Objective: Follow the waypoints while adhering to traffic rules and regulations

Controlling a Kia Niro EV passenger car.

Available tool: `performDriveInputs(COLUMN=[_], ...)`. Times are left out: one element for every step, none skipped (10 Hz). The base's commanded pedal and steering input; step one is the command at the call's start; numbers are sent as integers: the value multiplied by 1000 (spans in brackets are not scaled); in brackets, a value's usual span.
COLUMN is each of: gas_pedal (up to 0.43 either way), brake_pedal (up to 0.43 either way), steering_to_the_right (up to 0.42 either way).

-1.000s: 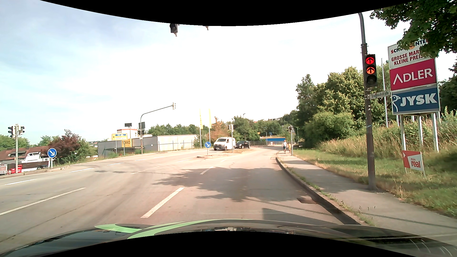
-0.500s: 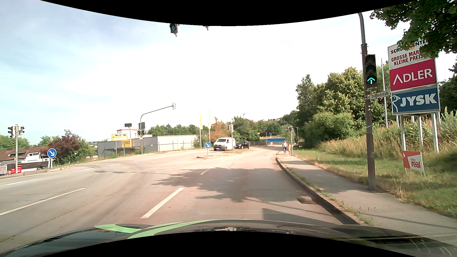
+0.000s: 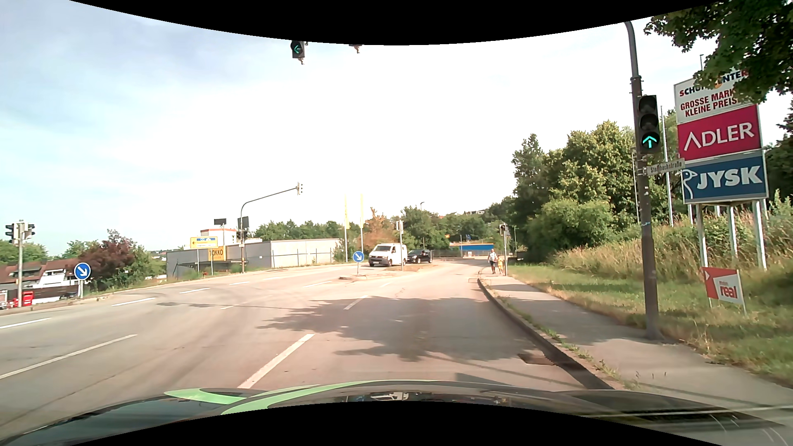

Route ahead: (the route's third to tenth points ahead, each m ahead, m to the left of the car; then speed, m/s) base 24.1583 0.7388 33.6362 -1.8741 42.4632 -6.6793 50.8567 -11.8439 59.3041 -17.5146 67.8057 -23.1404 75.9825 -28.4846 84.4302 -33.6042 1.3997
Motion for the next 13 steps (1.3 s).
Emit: performDriveInputs(gas_pedal=[571, 571, 571, 571, 559, 559, 551, 539, 531, 531, 520, 520, 520], brake_pedal=[0, 0, 0, 0, 0, 0, 0, 0, 0, 0, 0, 0, 0], steering_to_the_right=[74, 75, 75, 76, 76, 76, 76, 76, 74, 70, 60, 49, 44])
